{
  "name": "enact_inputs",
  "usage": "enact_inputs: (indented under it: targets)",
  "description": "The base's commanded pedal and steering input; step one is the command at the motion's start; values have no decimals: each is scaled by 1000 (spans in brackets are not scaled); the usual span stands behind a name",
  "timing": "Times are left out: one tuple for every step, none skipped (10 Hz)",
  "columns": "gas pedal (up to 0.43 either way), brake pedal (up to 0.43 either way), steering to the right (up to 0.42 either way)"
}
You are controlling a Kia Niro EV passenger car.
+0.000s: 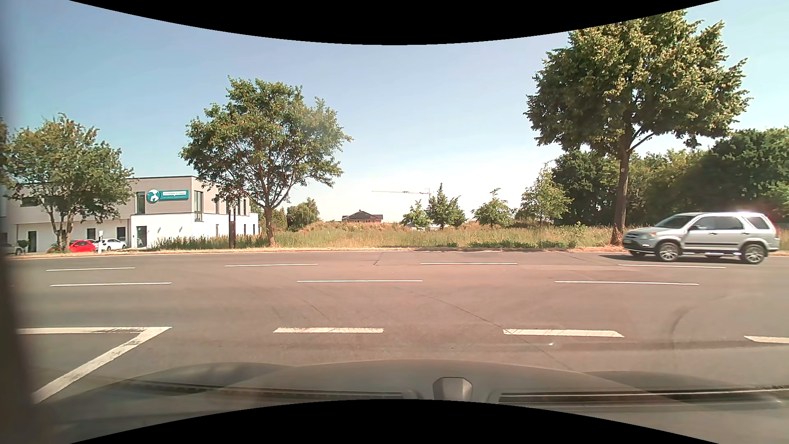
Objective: Follow the waypoints while adhering to traffic rules and regulations
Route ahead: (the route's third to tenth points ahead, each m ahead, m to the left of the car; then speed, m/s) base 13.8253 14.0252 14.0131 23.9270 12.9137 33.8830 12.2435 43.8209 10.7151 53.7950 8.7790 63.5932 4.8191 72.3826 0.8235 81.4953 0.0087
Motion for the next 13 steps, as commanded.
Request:
enact_inputs:
  targets:
    - [0,207,18]
    - [0,201,19]
    - [0,201,19]
    - [0,201,19]
    - [0,207,18]
    - [0,207,19]
    - [0,207,19]
    - [0,207,19]
    - [0,213,19]
    - [0,213,18]
    - [0,213,18]
    - [0,213,18]
    - [0,213,19]
